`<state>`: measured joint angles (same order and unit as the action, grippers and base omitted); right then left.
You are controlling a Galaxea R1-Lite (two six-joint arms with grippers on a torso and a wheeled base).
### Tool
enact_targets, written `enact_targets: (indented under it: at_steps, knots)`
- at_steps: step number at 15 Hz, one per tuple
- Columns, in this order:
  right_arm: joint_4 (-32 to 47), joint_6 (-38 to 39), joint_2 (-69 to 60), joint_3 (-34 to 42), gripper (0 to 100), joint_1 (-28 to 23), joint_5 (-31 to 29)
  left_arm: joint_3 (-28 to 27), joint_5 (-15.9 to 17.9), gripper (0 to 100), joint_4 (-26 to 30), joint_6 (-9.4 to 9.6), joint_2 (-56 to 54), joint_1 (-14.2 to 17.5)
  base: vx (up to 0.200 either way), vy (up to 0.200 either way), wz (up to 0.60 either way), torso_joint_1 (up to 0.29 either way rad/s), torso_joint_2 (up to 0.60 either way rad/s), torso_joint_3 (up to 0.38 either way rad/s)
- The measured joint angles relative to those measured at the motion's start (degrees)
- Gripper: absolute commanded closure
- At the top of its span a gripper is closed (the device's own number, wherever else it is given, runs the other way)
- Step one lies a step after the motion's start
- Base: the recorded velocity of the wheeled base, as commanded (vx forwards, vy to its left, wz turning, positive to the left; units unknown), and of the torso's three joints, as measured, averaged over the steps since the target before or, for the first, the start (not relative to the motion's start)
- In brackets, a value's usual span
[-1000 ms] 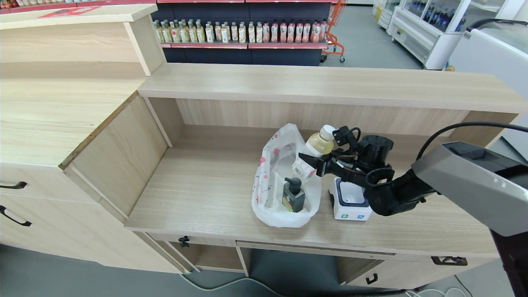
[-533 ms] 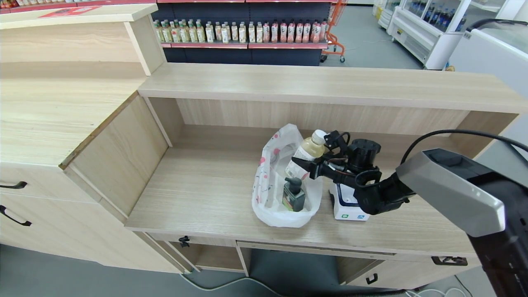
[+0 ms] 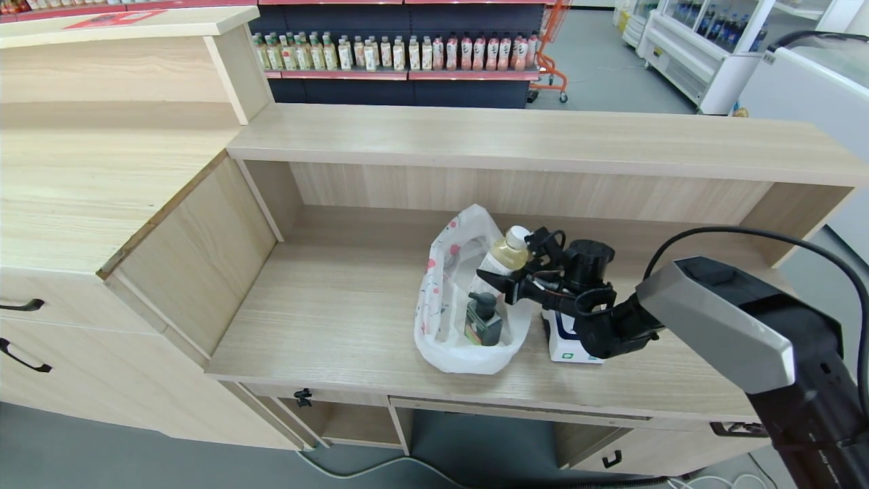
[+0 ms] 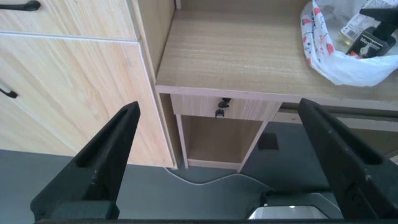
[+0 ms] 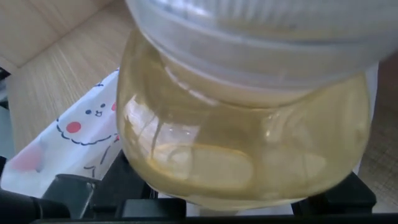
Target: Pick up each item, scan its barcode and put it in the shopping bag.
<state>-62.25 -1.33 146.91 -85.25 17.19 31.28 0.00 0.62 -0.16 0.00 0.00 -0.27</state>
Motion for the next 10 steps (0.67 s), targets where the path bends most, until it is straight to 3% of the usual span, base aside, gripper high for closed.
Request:
enact_targets:
  at_steps: [3,4,10]
  knots:
    - [-0.22,-4.35,1.28,-0.02,100,-0.13,0.09,0.00,0.00,0,0.00,0.00,0.00,0.00,0.000,0.000,0.00,0.000,0.00,0.000]
    - [-0.35,-5.84,1.49,0.22,0,-0.24,0.09,0.00,0.00,0,0.00,0.00,0.00,0.02,0.000,0.000,0.00,0.000,0.00,0.000]
    - [0.11,-5.81,-2.95,4.55,0,-2.04,-0.49,0.00,-0.02,0,0.00,0.00,0.00,0.00,0.000,0.000,0.00,0.000,0.00,0.000]
